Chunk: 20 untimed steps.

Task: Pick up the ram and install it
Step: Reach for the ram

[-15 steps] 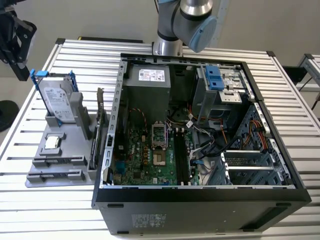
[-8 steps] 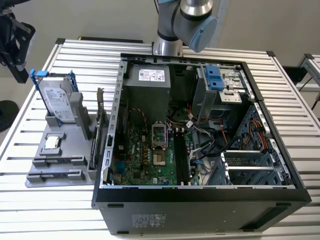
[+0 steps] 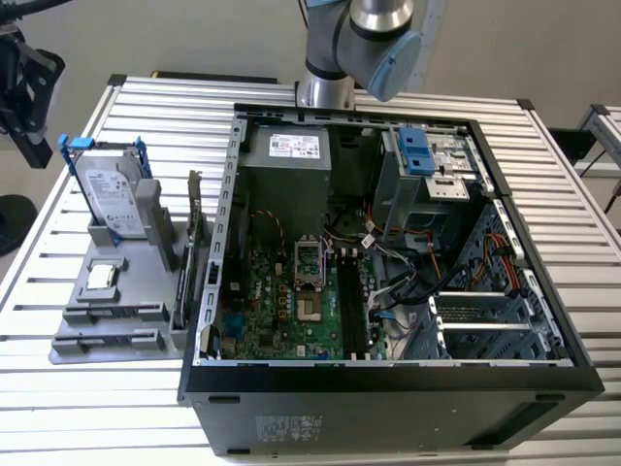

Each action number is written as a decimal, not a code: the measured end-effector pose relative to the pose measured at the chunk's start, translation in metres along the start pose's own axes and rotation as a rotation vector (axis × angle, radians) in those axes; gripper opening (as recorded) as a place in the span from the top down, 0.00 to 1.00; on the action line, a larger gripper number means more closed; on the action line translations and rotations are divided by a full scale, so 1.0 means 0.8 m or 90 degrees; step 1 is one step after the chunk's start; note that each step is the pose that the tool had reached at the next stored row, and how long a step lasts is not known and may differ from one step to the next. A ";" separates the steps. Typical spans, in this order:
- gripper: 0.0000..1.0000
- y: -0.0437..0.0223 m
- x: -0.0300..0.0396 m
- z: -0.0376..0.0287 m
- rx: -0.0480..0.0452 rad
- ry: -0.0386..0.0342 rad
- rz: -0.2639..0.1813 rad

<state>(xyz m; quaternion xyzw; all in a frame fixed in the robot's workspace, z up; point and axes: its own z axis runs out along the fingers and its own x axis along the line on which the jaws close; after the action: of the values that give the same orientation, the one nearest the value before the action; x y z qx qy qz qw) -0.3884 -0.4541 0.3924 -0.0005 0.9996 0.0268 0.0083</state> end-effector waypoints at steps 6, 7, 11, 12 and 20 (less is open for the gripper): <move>1.00 -0.0083 0.0000 -0.0004 0.0000 0.0002 0.000; 1.00 -0.0096 0.0000 -0.0005 0.0000 0.0003 0.000; 1.00 -0.0148 0.0000 -0.0008 0.0000 0.0005 0.000; 1.00 -0.0161 0.0000 -0.0009 0.0000 0.0006 0.000; 1.00 -0.0254 0.0000 -0.0014 0.0000 0.0012 0.000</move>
<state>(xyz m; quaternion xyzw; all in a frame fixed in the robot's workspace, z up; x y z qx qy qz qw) -0.3884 -0.4745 0.3924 -0.0004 0.9996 0.0268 0.0074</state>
